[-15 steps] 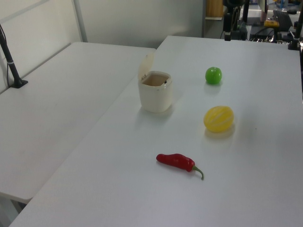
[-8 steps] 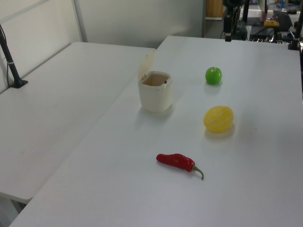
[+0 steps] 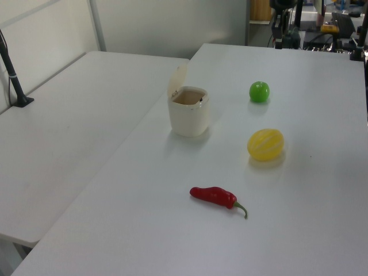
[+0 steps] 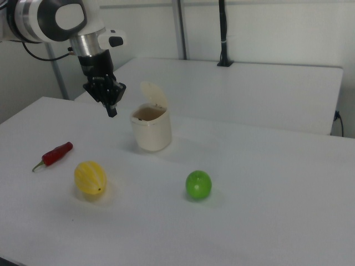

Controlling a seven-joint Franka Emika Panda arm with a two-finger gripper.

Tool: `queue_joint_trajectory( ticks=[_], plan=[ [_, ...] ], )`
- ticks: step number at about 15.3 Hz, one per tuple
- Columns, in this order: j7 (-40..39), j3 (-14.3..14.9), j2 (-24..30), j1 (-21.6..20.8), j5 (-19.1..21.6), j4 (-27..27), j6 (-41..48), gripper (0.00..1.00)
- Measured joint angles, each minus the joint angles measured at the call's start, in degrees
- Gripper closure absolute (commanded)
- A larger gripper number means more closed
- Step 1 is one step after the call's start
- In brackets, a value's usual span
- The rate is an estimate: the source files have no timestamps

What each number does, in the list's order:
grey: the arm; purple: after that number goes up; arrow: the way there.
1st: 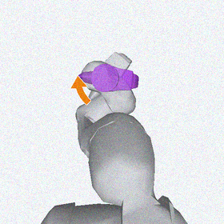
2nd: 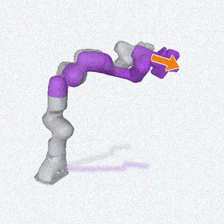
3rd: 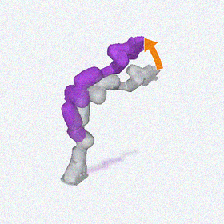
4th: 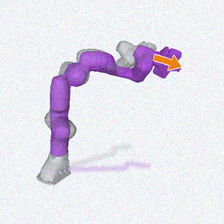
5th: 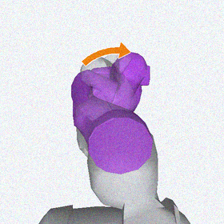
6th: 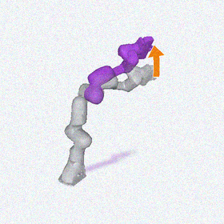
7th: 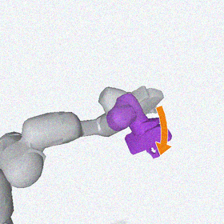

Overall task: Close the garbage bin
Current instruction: 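Move the gripper over the cream bin's raised flip lid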

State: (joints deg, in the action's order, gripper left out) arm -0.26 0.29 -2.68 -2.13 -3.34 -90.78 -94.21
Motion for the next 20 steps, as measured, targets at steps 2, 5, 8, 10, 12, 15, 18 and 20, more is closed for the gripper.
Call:
queue_joint_trajectory(
  ticks=[2,5,8,10,12,15,18,20],
  plan=[
    [0.00,0.00,-0.20,0.00,0.04,-0.01,-2.72,1.00],
    [0.00,0.00,-0.94,0.00,1.21,-0.03,-7.48,1.00],
    [0.00,-0.02,-2.78,-0.01,2.70,0.10,-15.44,1.00],
    [0.30,-0.09,-5.05,-0.08,3.01,0.65,-21.44,1.00],
    [2.09,-0.12,-7.96,-0.22,3.03,1.81,-27.54,1.00],
    [3.81,-0.44,-12.50,-0.39,3.03,3.80,-37.18,1.00],
    [4.14,-0.67,-16.37,-0.93,3.03,4.67,-47.29,1.00],
    [4.32,-0.73,-18.54,-1.37,3.03,4.82,-53.74,1.00]
  ],
)
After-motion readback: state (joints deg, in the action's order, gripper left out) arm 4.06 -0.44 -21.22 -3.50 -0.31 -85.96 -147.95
